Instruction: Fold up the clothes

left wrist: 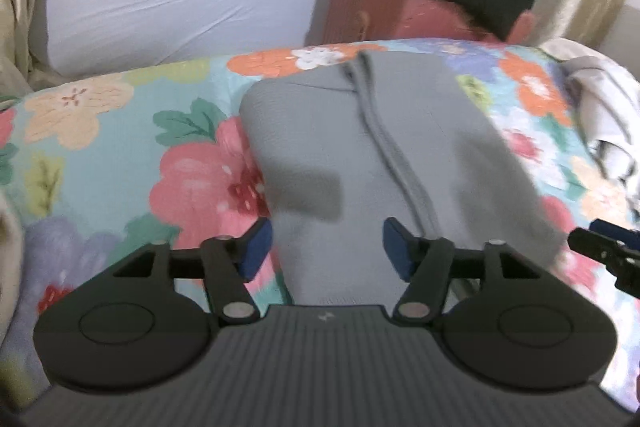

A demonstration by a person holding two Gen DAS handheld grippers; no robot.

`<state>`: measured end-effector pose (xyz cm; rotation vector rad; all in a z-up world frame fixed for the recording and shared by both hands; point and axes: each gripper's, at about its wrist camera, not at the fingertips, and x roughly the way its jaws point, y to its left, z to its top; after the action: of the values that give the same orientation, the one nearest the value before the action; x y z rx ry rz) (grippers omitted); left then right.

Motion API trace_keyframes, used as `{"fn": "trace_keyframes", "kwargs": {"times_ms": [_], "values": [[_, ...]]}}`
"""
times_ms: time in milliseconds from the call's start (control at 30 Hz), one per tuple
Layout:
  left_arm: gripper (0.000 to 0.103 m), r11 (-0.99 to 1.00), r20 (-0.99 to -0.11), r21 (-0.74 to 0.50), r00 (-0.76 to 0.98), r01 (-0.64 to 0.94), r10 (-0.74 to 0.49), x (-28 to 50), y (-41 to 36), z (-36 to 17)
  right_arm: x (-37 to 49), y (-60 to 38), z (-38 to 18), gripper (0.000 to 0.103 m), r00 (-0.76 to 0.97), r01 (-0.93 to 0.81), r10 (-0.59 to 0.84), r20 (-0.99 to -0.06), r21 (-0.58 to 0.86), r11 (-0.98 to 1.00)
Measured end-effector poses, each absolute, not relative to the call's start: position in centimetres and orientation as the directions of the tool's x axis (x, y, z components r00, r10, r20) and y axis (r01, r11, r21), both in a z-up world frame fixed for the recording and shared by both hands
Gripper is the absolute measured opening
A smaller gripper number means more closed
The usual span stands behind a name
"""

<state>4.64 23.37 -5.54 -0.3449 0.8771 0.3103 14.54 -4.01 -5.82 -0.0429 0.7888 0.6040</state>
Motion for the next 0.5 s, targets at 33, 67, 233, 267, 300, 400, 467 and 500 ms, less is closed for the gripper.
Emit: {"fn": "trace_keyframes", "kwargs": {"times_ms": [33,67,233,267,300,400,467,500], "values": [[0.067,0.902,-0.787,-0.169,0.605,-0.397,0.119,3.6,22.5,-4.7,13.4,-4.8,-4.8,0.055,0.553,-0.526,0.506,-0.662,0.194,0.828],[0.068,0.907,-0.784,-0.171,0.610,-0.384,0.111,2.8,21.6,-3.9,12.3,-5.5,-3.9,0.056,0.561,-0.525,0.516,-0.648,0.203,0.826],[0.076,0.958,-0.763,-0.119,0.642,-0.260,0.080,-1.1,16.2,0.0,6.7,-9.2,-0.1,0.067,0.635,-0.419,0.442,-0.633,0.198,0.886],[0.076,0.968,-0.759,-0.098,0.647,-0.231,0.077,-1.7,15.1,0.8,5.7,-10.1,0.4,0.068,0.642,-0.386,0.428,-0.636,0.215,0.897],[0.077,0.976,-0.755,-0.078,0.652,-0.201,0.074,-2.4,14.0,1.6,4.6,-11.0,0.9,0.069,0.642,-0.355,0.419,-0.642,0.235,0.905],[0.083,0.993,-0.739,-0.052,0.673,-0.106,0.033,-4.3,10.9,3.5,1.5,-13.4,2.2,0.073,0.645,-0.293,0.404,-0.649,0.278,0.915],[0.086,0.997,-0.735,-0.066,0.678,-0.038,-0.023,-5.7,9.1,4.6,-0.7,-14.4,3.1,0.083,0.645,-0.266,0.379,-0.663,0.270,0.925],[0.087,0.998,-0.735,-0.068,0.677,-0.013,-0.041,-6.2,8.2,5.0,-1.9,-14.6,3.4,0.086,0.650,-0.257,0.363,-0.668,0.256,0.932]]}}
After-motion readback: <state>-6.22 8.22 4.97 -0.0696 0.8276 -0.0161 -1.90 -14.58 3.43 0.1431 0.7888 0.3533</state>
